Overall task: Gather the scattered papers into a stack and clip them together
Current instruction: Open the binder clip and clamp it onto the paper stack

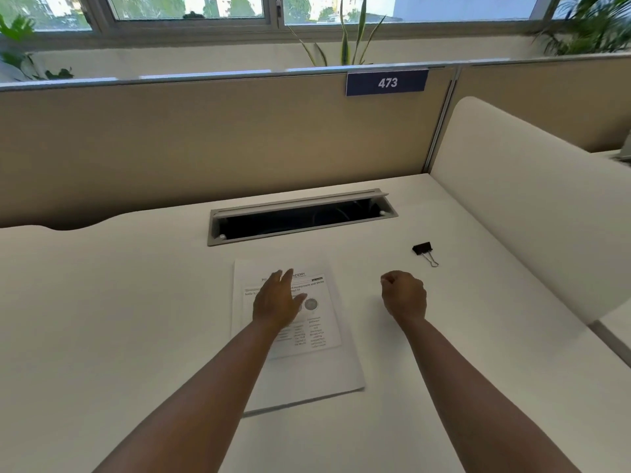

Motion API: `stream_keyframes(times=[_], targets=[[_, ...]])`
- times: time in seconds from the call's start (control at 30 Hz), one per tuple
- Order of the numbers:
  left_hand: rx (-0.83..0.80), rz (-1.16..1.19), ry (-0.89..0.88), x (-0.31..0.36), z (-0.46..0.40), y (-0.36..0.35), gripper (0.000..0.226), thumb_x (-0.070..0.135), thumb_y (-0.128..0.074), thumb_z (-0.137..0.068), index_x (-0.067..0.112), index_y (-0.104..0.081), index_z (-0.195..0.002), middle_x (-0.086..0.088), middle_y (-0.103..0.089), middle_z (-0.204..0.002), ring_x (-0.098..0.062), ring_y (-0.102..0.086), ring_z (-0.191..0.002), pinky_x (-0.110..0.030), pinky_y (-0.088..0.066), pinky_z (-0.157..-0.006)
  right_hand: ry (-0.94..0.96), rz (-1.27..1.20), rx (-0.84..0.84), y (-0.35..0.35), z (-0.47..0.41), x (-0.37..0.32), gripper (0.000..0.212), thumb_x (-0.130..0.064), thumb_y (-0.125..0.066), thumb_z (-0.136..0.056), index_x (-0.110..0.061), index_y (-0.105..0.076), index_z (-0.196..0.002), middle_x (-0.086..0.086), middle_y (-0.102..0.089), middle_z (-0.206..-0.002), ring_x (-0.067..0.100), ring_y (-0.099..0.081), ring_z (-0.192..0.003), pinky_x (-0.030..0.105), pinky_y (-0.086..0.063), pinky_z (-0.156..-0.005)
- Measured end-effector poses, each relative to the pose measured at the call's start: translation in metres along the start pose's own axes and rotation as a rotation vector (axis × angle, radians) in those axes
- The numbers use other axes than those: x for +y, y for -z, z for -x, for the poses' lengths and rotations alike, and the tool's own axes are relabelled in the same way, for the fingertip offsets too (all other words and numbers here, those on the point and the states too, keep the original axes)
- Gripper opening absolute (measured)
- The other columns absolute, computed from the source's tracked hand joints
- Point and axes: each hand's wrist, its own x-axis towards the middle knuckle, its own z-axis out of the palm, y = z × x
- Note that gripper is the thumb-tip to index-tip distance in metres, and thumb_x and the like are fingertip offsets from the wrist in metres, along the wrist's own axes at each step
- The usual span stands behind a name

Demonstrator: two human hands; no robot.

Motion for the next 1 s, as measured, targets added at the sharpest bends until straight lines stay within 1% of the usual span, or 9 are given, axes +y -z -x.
stream_keyframes(times=[0.13, 0.23, 0.4, 0.53, 0.6, 0.7, 0.8, 0.9, 1.0], targets=[[-0.075, -0.058, -0.026, 0.009, -0.016, -0.014, 0.073, 0.043, -0.046, -0.092, 0.019, -0.010, -0.151, -0.006, -0.007, -0.161, -0.022, -0.004, -0.149, -0.040, -0.013, -0.120, 0.059, 0.084, 0.039, 0.010, -0.028, 0.018, 0.029, -0.013, -0.049, -0.091, -0.010, -0.064, -0.115, 0.013, -0.065, -0.118, 0.030, -0.057, -0.111, 0.032, -0.044, -0.089], [-0.115, -0.099, -0.024, 0.008, -0.025, -0.023, 0.078, 0.047, -0.046, -0.091, 0.019, -0.006, -0.151, -0.006, -0.003, -0.161, -0.021, 0.000, -0.149, -0.041, -0.007, -0.121, 0.057, 0.138, 0.037, 0.014, -0.049, 0.032, 0.029, -0.014, -0.050, -0.091, -0.011, -0.061, -0.118, 0.014, -0.061, -0.122, 0.031, -0.053, -0.115, 0.035, -0.041, -0.093], [-0.113, -0.123, -0.016, 0.002, -0.031, -0.034, 0.078, 0.053, -0.043, -0.090, 0.020, -0.009, -0.151, -0.003, -0.002, -0.161, -0.018, -0.001, -0.149, -0.042, -0.003, -0.120, 0.024, 0.189, 0.036, 0.018, -0.077, 0.045, 0.032, -0.015, -0.053, -0.091, -0.011, -0.057, -0.123, 0.016, -0.053, -0.128, 0.034, -0.047, -0.119, 0.041, -0.040, -0.095], [-0.056, -0.085, -0.020, -0.001, -0.033, -0.041, 0.078, 0.054, -0.047, -0.087, 0.021, -0.016, -0.150, -0.002, -0.006, -0.161, -0.016, -0.005, -0.149, -0.042, -0.003, -0.120, 0.049, 0.226, 0.036, 0.017, -0.095, 0.049, 0.042, -0.014, -0.056, -0.089, -0.011, -0.049, -0.130, 0.015, -0.045, -0.136, 0.034, -0.042, -0.123, 0.044, -0.040, -0.096], [-0.041, -0.066, -0.018, -0.001, -0.033, -0.042, 0.078, 0.055, -0.050, -0.085, 0.022, -0.019, -0.150, -0.001, -0.008, -0.161, -0.016, -0.006, -0.149, -0.041, -0.004, -0.121, 0.061, 0.258, -0.001, 0.016, -0.103, 0.050, 0.050, -0.017, -0.058, -0.088, -0.012, -0.042, -0.135, 0.014, -0.036, -0.144, 0.035, -0.037, -0.129, 0.046, -0.038, -0.099], [-0.036, -0.067, -0.015, -0.002, -0.034, -0.042, 0.078, 0.056, -0.051, -0.084, 0.023, -0.021, -0.149, 0.000, -0.010, -0.161, -0.015, -0.007, -0.149, -0.040, -0.005, -0.121, 0.096, 0.335, -0.092, 0.013, -0.115, 0.053, 0.064, -0.022, -0.057, -0.089, -0.015, -0.026, -0.144, 0.012, -0.019, -0.154, 0.035, -0.025, -0.138, 0.048, -0.032, -0.107], [-0.041, -0.056, -0.011, -0.003, -0.035, -0.042, 0.078, 0.056, -0.051, -0.084, 0.024, -0.021, -0.149, 0.001, -0.009, -0.161, -0.014, -0.006, -0.149, -0.040, -0.004, -0.120, 0.098, 0.414, -0.159, 0.008, -0.122, 0.056, 0.063, -0.025, -0.050, -0.093, -0.019, -0.018, -0.147, 0.010, -0.011, -0.158, 0.033, -0.015, -0.143, 0.051, -0.025, -0.112], [-0.042, -0.058, -0.010, -0.003, -0.036, -0.042, 0.079, 0.055, -0.052, -0.084, 0.023, -0.022, -0.149, 0.001, -0.009, -0.161, -0.014, -0.007, -0.149, -0.040, -0.004, -0.121, 0.096, 0.432, -0.168, 0.003, -0.123, 0.058, 0.058, -0.023, -0.046, -0.094, -0.019, -0.021, -0.146, 0.012, -0.015, -0.155, 0.034, -0.018, -0.142, 0.051, -0.026, -0.111], [-0.041, -0.054, -0.006, -0.002, -0.036, -0.042, 0.079, 0.055, -0.053, -0.083, 0.023, -0.022, -0.149, 0.001, -0.009, -0.161, -0.014, -0.007, -0.149, -0.040, -0.004, -0.121, 0.116, 0.441, -0.101, 0.002, -0.120, 0.058, 0.052, -0.021, -0.050, -0.093, -0.016, -0.032, -0.142, 0.018, -0.031, -0.143, 0.038, -0.033, -0.130, 0.049, -0.036, -0.103]])
